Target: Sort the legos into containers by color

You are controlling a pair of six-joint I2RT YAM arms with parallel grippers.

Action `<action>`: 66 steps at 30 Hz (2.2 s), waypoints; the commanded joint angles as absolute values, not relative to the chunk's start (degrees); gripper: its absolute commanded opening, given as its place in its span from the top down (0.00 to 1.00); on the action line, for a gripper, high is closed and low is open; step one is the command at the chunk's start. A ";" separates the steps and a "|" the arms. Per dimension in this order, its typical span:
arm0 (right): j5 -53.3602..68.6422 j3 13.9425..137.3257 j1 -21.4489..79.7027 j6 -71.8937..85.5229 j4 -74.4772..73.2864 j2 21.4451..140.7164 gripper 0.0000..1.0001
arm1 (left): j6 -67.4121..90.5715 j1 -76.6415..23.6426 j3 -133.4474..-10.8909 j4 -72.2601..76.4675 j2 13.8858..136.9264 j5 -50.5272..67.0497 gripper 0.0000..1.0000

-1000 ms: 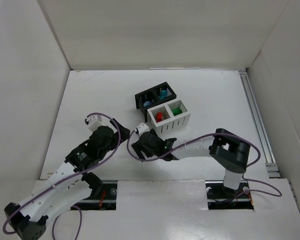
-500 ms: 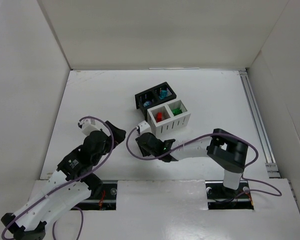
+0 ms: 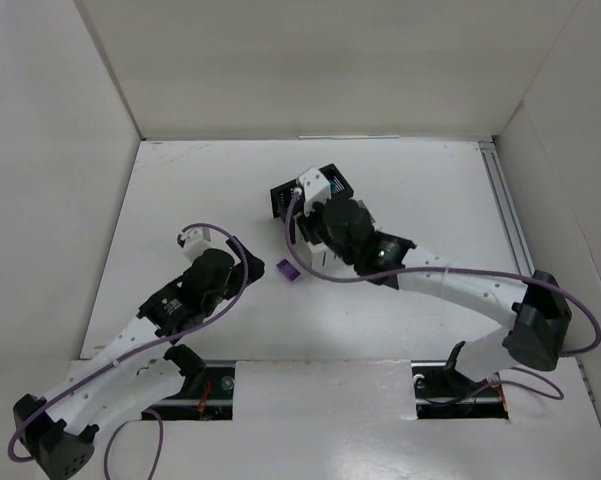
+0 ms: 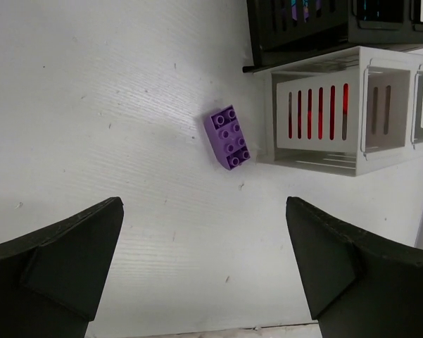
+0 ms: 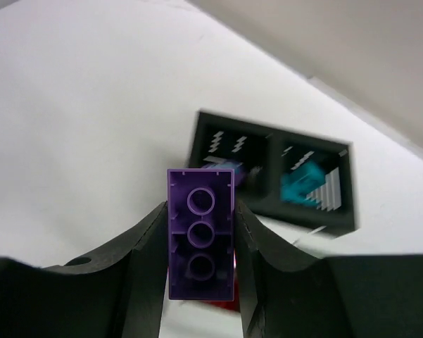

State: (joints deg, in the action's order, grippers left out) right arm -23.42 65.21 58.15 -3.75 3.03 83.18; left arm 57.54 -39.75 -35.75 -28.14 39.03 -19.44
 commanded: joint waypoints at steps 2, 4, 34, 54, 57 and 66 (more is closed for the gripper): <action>-12.76 73.02 50.21 -17.04 3.08 88.93 0.79 | 56.43 -39.99 -37.97 -22.76 40.69 -19.51 0.00; -9.08 77.77 48.17 -18.37 3.08 93.94 0.79 | 55.63 -39.99 -37.97 -21.27 42.44 -20.03 0.00; -8.78 60.49 37.54 -15.82 2.55 75.26 0.15 | 60.91 -39.46 -42.10 -11.16 68.63 -15.11 0.00; -11.69 40.87 22.77 -14.84 -7.03 42.63 0.10 | 68.20 -37.44 -54.57 -15.63 94.74 -13.70 0.32; -11.69 39.56 22.24 -15.38 -7.56 43.15 0.10 | 68.82 -38.32 -58.53 -21.34 97.72 -17.22 0.32; -12.83 38.50 21.71 -15.38 -7.56 42.37 0.10 | 72.06 -40.07 -58.19 -27.24 97.74 -20.30 0.68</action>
State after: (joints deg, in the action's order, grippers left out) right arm -11.29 38.41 22.09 -15.11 -8.91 44.03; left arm 70.19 -39.44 -59.27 -22.17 98.61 -17.69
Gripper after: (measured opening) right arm 0.895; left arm 0.350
